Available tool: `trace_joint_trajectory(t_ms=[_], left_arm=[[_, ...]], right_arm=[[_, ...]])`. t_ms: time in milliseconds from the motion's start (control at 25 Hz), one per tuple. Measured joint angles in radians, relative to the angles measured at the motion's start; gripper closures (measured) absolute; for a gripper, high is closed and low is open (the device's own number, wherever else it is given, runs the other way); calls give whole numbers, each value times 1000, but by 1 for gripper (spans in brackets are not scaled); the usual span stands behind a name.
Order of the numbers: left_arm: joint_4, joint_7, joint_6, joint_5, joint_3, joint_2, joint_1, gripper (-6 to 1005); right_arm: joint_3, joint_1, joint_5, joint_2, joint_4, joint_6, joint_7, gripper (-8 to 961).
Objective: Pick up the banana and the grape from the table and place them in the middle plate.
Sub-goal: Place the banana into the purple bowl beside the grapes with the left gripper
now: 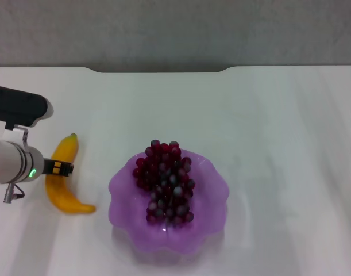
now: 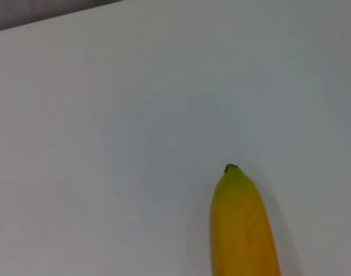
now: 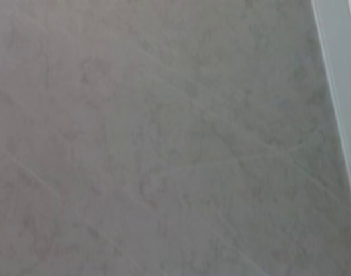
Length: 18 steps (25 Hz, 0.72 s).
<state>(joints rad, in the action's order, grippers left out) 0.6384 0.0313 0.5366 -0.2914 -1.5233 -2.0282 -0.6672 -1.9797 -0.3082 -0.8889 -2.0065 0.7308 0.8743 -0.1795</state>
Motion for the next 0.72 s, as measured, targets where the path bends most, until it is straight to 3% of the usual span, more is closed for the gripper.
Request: trace_joint_trajectory(t_ms=[240, 480, 720], left_arm=[[17, 3, -2, 0, 0, 0, 1, 519], [110, 10, 47, 5, -4, 3, 27, 519], [393, 55, 197, 12, -8, 2, 137, 520]], right_arm=[[-1, 0, -1, 0, -2, 0, 0, 180], [-1, 1, 0, 0, -5, 0, 0, 179], [-2, 2, 3, -1, -13, 0, 0, 179]])
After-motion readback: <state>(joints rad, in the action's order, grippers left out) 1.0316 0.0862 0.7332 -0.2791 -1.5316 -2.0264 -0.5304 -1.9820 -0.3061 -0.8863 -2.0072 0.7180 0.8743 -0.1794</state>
